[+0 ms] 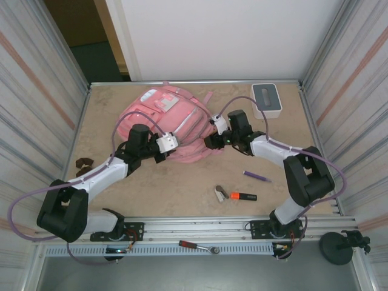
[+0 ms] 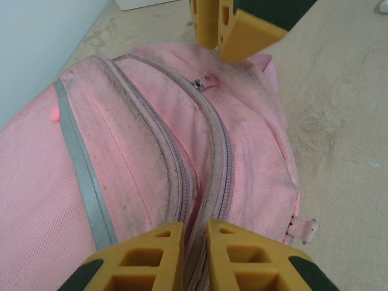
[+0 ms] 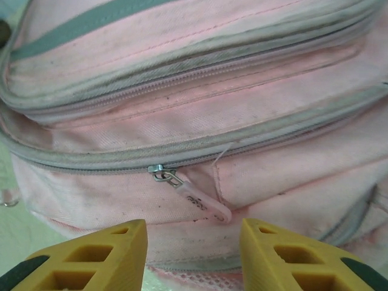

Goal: Pack the student bag

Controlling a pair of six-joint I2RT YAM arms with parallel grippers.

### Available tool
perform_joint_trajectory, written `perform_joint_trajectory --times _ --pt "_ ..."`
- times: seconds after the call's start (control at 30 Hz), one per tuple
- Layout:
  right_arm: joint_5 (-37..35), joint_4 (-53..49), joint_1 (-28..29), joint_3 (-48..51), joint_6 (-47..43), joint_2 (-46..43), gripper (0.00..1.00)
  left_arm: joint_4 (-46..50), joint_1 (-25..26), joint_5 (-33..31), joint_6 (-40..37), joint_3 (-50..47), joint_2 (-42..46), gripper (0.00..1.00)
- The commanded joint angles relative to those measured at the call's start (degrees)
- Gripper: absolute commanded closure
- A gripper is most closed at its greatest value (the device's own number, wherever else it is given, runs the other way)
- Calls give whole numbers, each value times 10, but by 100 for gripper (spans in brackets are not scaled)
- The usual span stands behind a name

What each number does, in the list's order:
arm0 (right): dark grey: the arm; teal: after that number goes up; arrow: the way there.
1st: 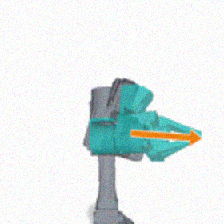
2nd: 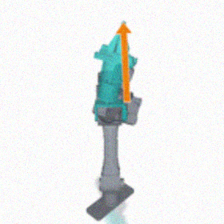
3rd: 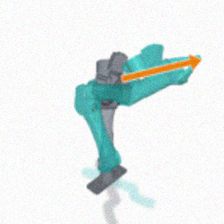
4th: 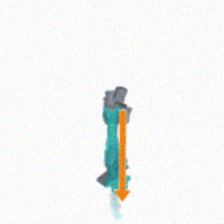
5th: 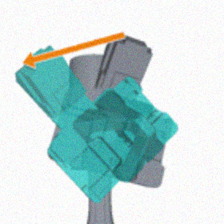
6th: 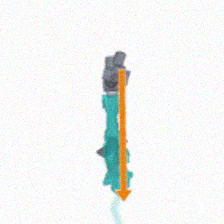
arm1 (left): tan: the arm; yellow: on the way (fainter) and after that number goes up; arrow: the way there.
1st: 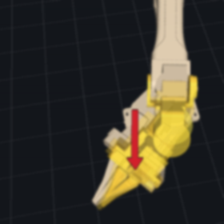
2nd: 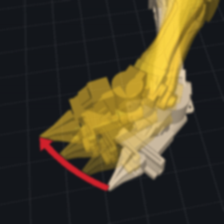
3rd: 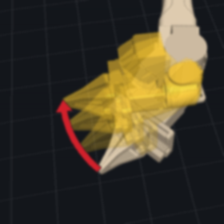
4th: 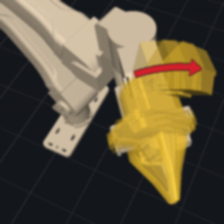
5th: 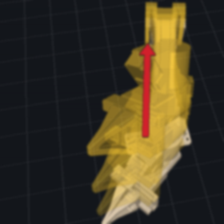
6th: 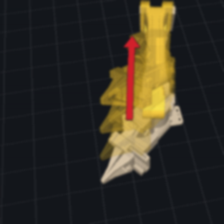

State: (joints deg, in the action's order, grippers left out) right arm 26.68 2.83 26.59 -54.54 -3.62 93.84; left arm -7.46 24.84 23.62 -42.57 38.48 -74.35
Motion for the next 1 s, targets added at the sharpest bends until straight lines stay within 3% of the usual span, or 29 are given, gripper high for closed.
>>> perform_joint_trajectory --times 0.0,0.33,0.8,0.97 --pt "27 -48 -3 -36 -95 30 56 -1 1 -10 2 11 14 82" --pt "35 -58 4 -80 -129 87 57 0 2 -11 0 12 10 82" --pt "26 -23 29 -63 -127 99 73 0 4 -11 0 17 0 82" --pt "19 2 32 -49 -119 98 74 1 5 -11 -1 18 -2 82"
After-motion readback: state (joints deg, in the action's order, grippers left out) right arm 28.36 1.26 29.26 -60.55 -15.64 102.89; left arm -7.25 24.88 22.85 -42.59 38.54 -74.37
